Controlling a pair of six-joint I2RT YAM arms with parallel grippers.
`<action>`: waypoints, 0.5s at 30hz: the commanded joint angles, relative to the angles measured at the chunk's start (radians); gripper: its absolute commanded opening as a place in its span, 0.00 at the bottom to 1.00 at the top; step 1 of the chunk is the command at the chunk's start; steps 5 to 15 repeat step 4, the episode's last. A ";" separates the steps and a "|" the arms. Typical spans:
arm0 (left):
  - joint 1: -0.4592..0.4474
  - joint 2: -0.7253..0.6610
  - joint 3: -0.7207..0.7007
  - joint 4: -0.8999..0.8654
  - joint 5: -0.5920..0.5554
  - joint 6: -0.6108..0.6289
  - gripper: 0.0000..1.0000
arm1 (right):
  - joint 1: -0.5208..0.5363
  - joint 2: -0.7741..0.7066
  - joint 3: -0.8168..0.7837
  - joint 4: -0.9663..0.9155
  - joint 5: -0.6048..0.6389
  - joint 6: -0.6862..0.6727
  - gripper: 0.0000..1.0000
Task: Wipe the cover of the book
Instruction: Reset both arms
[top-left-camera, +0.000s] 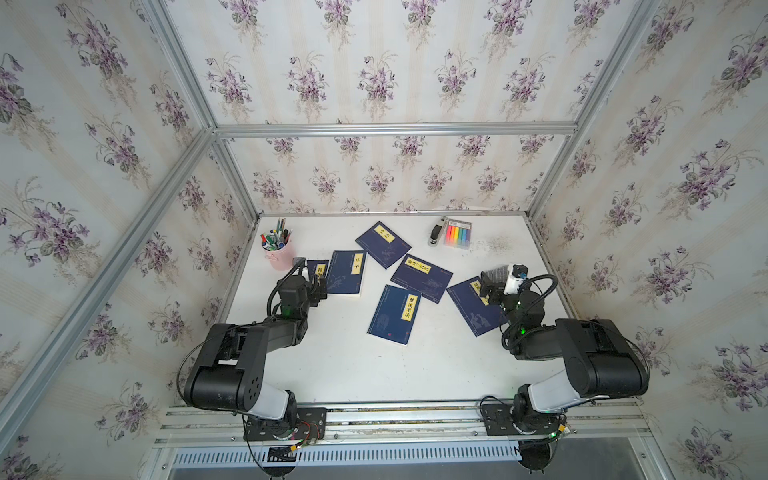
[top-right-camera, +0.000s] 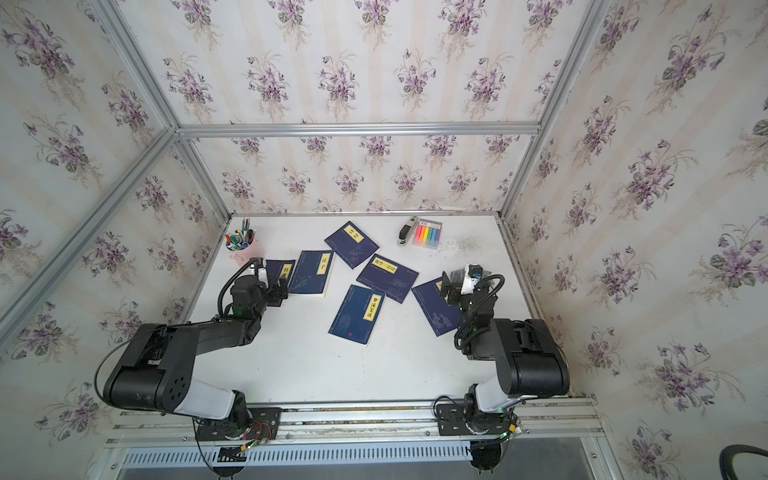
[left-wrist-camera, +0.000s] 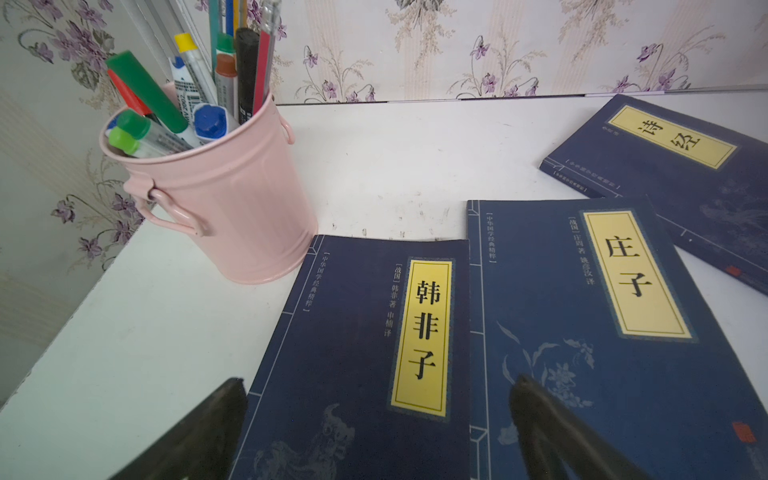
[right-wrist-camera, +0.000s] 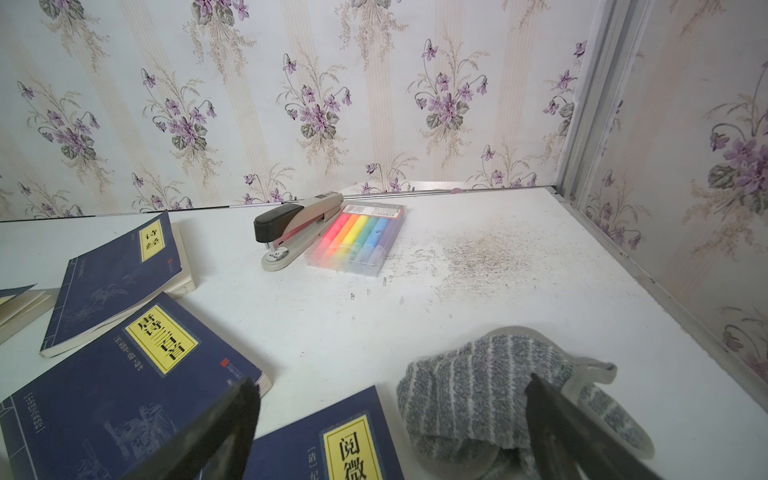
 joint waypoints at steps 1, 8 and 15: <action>0.008 0.003 0.009 0.014 0.026 -0.002 1.00 | 0.001 0.003 0.003 0.002 0.006 -0.011 1.00; 0.010 0.001 0.009 0.008 0.028 -0.004 1.00 | 0.001 0.003 0.003 0.003 0.006 -0.012 1.00; 0.010 0.001 0.009 0.008 0.028 -0.004 1.00 | 0.001 0.003 0.003 0.003 0.006 -0.012 1.00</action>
